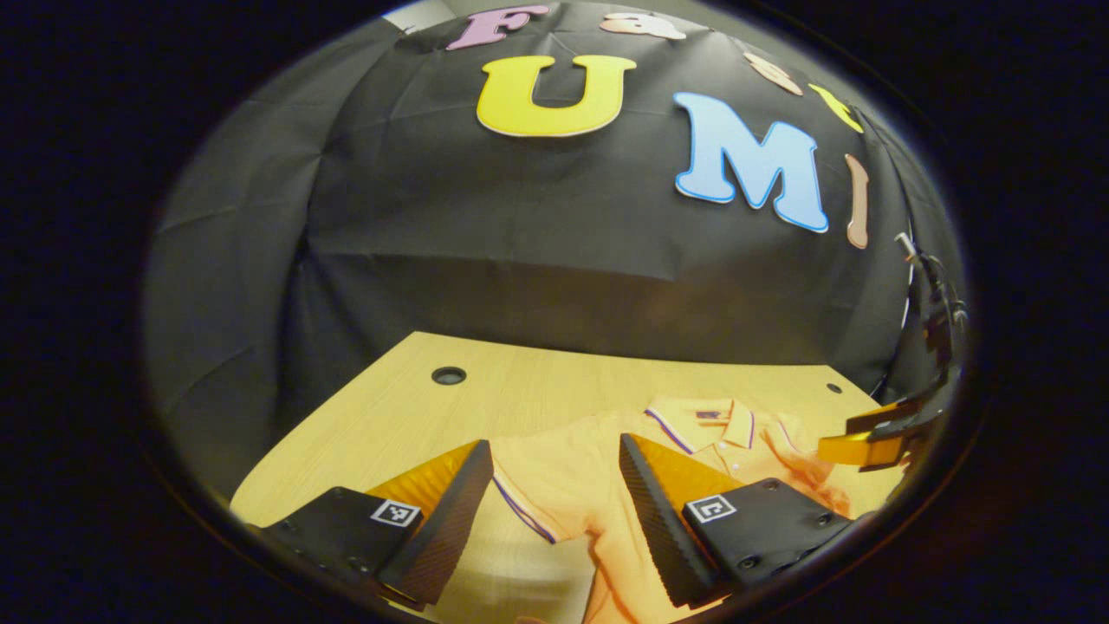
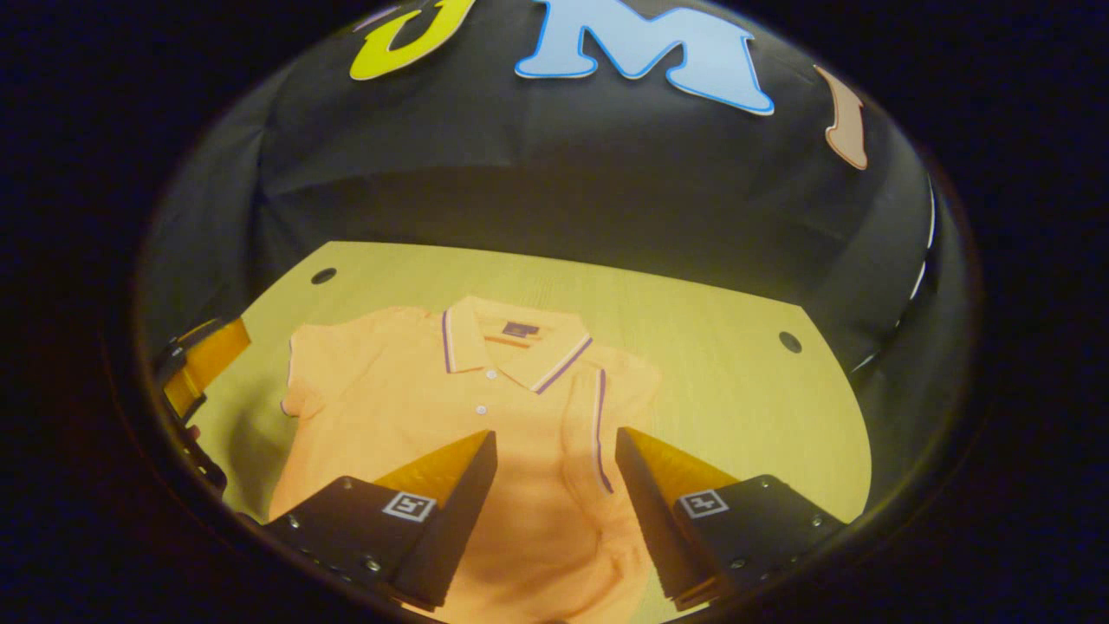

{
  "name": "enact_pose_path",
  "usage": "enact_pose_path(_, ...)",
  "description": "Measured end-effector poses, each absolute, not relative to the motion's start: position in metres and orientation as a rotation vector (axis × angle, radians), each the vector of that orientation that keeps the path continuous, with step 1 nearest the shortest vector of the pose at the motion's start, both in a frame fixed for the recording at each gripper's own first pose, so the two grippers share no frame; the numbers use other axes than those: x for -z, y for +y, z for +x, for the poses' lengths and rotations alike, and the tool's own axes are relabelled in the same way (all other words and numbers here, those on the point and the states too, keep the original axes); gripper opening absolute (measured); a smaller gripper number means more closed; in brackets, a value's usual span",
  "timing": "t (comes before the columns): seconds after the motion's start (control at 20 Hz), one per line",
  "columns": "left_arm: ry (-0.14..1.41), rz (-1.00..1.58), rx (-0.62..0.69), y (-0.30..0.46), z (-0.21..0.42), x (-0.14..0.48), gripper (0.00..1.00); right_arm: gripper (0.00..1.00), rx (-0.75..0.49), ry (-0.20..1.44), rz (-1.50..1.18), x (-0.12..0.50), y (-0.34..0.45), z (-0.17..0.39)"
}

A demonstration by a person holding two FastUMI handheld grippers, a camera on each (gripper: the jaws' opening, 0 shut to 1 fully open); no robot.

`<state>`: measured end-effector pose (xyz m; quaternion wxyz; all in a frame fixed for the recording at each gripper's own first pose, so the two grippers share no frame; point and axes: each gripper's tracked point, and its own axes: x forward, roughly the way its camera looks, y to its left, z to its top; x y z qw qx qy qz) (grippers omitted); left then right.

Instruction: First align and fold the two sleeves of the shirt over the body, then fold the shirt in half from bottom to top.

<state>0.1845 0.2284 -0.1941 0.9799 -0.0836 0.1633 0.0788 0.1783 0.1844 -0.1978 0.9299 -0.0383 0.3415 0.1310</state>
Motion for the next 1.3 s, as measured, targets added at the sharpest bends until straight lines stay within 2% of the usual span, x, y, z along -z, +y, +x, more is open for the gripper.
enact_pose_path(0.05,0.342,-0.171,-0.168,0.233,0.185,0.202,0.96,0.97,-0.272,0.681,-0.078,0.189,0.184,0.173)
enact_pose_path(0.1,0.361,-0.172,-0.177,0.235,0.188,0.209,0.94,0.99,-0.275,0.661,-0.083,0.181,0.184,0.169)
enact_pose_path(0.55,0.521,-0.282,-0.269,0.266,0.222,0.275,0.94,0.98,-0.265,0.55,-0.017,0.115,0.171,0.093)
enact_pose_path(0.85,0.583,-0.212,-0.266,0.268,0.24,0.302,0.94,0.98,-0.197,0.553,0.035,0.106,0.141,0.06)
enact_pose_path(1.3,0.616,-0.079,-0.256,0.265,0.255,0.31,0.96,0.98,-0.119,0.558,0.061,0.115,0.118,0.042)
